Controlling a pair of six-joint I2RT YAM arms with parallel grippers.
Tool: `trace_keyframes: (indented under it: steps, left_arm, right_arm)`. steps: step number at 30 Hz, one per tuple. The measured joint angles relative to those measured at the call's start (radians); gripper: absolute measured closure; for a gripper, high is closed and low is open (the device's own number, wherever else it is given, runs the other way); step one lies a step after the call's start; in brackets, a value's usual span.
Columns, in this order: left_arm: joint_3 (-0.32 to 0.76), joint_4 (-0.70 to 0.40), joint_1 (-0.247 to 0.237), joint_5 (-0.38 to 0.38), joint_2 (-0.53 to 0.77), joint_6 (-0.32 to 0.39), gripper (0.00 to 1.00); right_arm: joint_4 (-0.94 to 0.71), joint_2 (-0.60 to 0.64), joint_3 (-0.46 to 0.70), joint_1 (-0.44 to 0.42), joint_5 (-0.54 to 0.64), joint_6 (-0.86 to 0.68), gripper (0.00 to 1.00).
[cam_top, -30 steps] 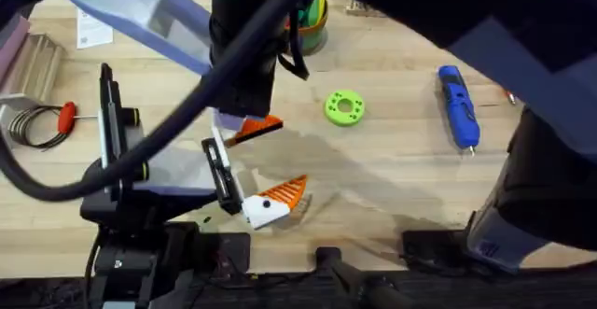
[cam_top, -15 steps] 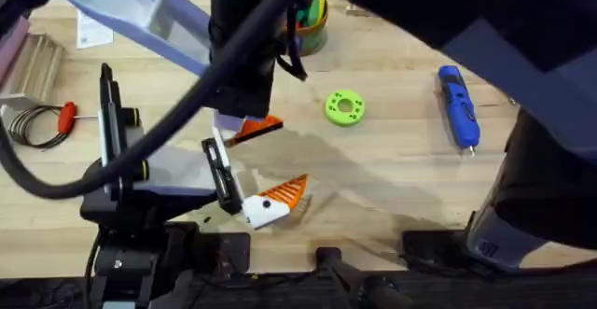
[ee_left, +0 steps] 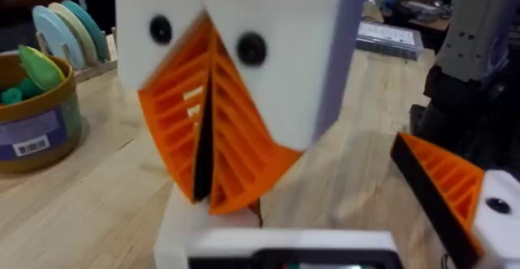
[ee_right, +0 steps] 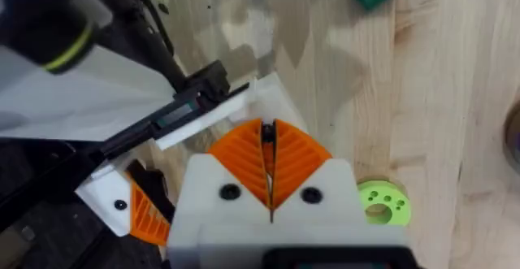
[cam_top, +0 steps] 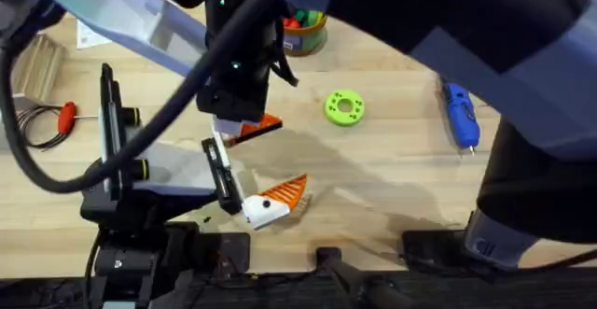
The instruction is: Pick up the gripper from the table and insert it into the empty holder that is missing its gripper. Then pick up a screw, insert it into the mounting hole, and use the screwdriver to tighten it. Finally, clean up the table by picking up the vegetable and placing it into the bucket.
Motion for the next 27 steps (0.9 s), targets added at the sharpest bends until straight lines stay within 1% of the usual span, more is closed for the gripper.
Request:
trace_keyframes:
  steps: [13, 14, 16, 19, 20, 21, 27]
  left_arm:
    - [0.000, 0.000, 0.000, 0.000, 0.000, 0.000, 0.015]
    - [0.000, 0.000, 0.000, 0.000, 0.000, 0.000, 0.015]
    - [0.000, 0.000, 0.000, 0.000, 0.000, 0.001, 0.016]
    - [0.000, 0.000, 0.000, 0.000, 0.000, 0.002, 0.015]
    - [0.000, 0.000, 0.000, 0.000, 0.000, 0.002, 0.015]
    - [0.000, 0.000, 0.000, 0.000, 0.000, 0.004, 0.016]
    - [0.000, 0.000, 0.000, 0.000, 0.000, 0.005, 0.015]
  right_arm:
    - [-0.001, 0.000, 0.002, 0.000, 0.000, 0.000, 0.993]
    - [-0.001, 0.000, 0.002, 0.000, 0.000, 0.002, 0.967]
    - [0.000, 0.000, 0.002, 0.000, 0.000, 0.003, 0.697]
    - [-0.001, 0.000, 0.002, 0.000, 0.000, 0.003, 0.263]
    - [-0.001, 0.000, 0.002, 0.000, 0.002, 0.000, 0.212]
    - [-0.001, 0.000, 0.002, 0.000, 0.004, 0.000, 0.196]
    - [-0.001, -0.009, 0.002, -0.006, 0.007, 0.000, 0.187]
